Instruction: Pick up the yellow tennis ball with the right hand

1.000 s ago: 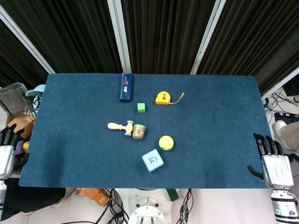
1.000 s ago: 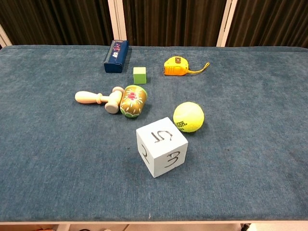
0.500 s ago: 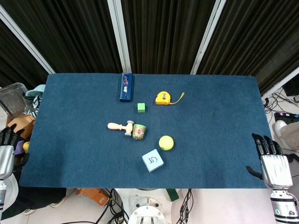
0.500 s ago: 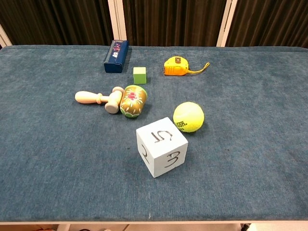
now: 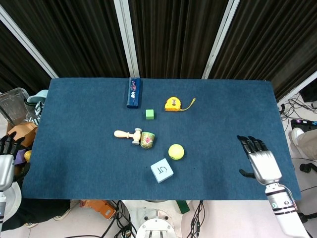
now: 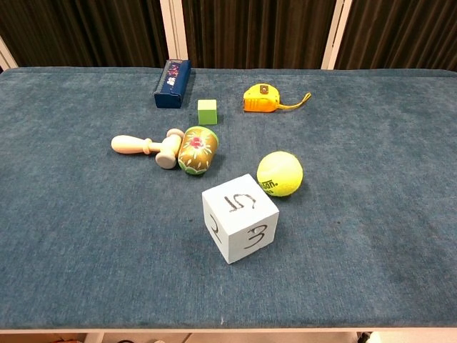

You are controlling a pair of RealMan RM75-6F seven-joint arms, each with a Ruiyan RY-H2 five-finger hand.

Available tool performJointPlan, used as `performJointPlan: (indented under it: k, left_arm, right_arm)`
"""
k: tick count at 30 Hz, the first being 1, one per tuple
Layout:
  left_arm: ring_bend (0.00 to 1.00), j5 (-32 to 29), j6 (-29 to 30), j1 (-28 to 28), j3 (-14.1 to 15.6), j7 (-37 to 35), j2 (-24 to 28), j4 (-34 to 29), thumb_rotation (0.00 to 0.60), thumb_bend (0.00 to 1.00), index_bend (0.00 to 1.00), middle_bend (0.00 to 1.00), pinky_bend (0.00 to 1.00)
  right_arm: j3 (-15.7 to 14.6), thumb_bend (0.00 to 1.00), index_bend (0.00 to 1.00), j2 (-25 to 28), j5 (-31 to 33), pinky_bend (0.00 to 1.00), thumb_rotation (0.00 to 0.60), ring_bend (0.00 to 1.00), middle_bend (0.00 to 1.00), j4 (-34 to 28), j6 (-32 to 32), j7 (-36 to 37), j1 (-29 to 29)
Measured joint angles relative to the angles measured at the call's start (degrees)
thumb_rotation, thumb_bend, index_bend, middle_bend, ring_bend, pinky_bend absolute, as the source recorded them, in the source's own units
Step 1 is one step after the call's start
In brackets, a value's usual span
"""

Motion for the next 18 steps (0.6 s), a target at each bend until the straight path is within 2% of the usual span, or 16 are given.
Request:
performJointPlan:
  k: [5,9,13,18]
  left_arm:
    - [0.0,0.2,0.0,0.0,0.0,0.1,0.0,0.1,0.6,0.28,0.14,0.0,0.11]
    - [0.0,0.0,0.1,0.0,0.0,0.0,0.0,0.1,0.6,0.28,0.14,0.0,0.11]
    - [0.0,-0.1,0.1,0.1,-0.1,-0.1,0.1,0.2,0.6,0.28,0.14,0.0,0.11]
    - [0.0,0.0,0.0,0.0,0.0,0.2,0.0,0.3,0.6,0.28,0.14,0.0,0.11]
  right_arm:
    - [3.2,0.16,0.0,-3.7,4.2,0.22,0.6,0.18,0.19,2.8,-10.9,0.4,8.5]
    - [5.5,0.16,0.01,-8.7,8.6,0.23,0.6,0.2,0.19,7.0,-19.1,0.7,15.5]
    - [7.3,0.16,0.05,-13.8,11.7,0.24,0.6,0.24,0.2,11.3,-24.1,2.0,20.6]
    - [7.9,0.16,0.08,-17.1,13.5,0.26,0.6,0.27,0.23,14.1,-28.3,4.1,24.5]
